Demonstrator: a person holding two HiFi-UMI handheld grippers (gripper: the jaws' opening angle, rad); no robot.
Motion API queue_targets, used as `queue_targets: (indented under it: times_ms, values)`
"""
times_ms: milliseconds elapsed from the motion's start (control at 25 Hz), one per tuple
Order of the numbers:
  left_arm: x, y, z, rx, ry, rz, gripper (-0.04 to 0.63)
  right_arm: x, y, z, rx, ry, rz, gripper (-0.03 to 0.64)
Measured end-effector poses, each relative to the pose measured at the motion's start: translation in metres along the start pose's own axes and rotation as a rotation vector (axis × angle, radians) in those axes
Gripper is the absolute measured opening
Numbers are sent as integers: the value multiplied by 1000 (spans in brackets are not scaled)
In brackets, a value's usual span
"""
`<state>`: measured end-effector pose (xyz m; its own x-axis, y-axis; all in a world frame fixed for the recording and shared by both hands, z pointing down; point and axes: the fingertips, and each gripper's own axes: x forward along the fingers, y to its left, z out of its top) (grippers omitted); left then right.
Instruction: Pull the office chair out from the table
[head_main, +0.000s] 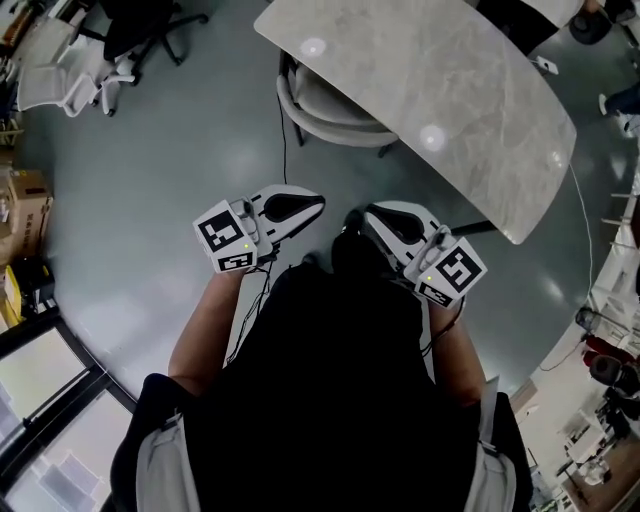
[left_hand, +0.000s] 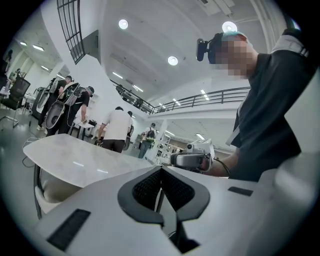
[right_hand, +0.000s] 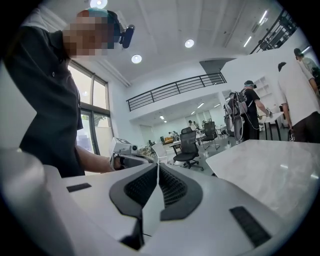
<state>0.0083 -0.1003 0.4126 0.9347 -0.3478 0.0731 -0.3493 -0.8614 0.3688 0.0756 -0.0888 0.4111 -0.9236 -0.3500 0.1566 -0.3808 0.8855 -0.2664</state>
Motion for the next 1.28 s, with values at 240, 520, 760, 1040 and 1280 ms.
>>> queue_targets:
  times_ms: [240,520,760,1040,1280]
  values:
    - [33,36,28,35,15,69,12,3,-50,15,-22,-2,76,25]
    - [37,70,43,27,23,148,12,14,-96,24,-40,-7,109,25]
    - [32,101,53,20,22,146,12,37,-115,28,-23,13,96,25]
    - [16,158,63,1,4,69,12,78,-140,31,-3,61,5,24]
    - [-5,206,78,-6,20,-36,12,131,-155,40,36,87,-76,25]
